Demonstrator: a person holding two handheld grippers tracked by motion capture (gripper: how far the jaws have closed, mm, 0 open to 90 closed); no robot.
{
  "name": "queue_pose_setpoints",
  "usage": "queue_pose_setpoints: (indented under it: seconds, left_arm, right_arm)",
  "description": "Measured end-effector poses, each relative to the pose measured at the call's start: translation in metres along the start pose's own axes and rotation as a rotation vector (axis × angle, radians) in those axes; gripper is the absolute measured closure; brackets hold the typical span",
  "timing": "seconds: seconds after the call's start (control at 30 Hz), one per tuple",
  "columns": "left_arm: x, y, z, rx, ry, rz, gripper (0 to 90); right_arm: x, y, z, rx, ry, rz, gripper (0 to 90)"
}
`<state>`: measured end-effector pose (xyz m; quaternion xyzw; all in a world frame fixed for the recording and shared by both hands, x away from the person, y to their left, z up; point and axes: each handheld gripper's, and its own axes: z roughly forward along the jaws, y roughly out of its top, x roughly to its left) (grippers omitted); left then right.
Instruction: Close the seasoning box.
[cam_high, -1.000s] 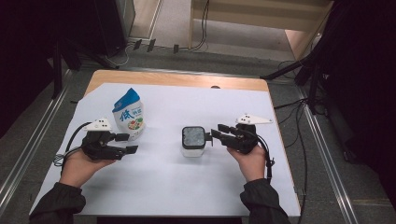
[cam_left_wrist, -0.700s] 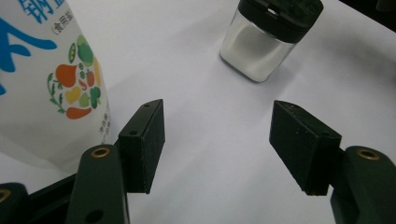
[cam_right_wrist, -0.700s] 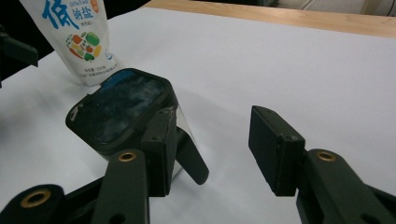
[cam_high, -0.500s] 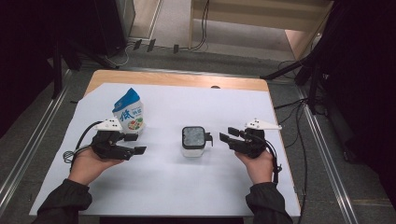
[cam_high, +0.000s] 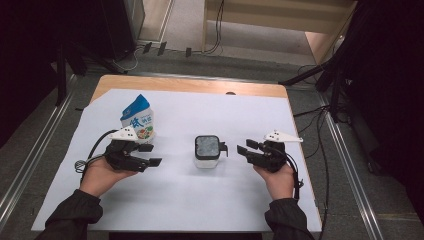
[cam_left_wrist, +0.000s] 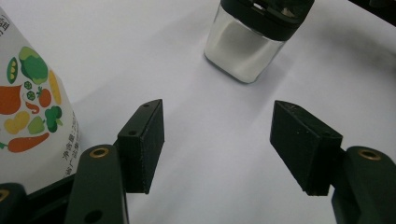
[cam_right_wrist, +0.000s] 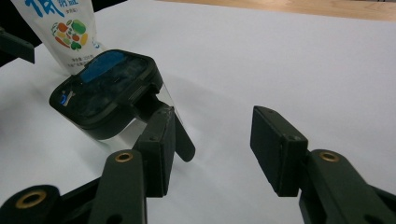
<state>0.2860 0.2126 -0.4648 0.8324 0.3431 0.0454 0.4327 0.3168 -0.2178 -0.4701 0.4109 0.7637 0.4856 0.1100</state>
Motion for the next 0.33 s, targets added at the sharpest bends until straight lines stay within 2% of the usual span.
queue_pose_setpoints:
  seconds: [0.33]
  left_arm:
    - [-0.0001, -0.0004, 0.0007, -0.001, 0.008, 0.008, 35.4]
  right_arm:
    - [-0.0001, -0.0012, 0.0013, -0.008, 0.008, -0.005, 51.4]
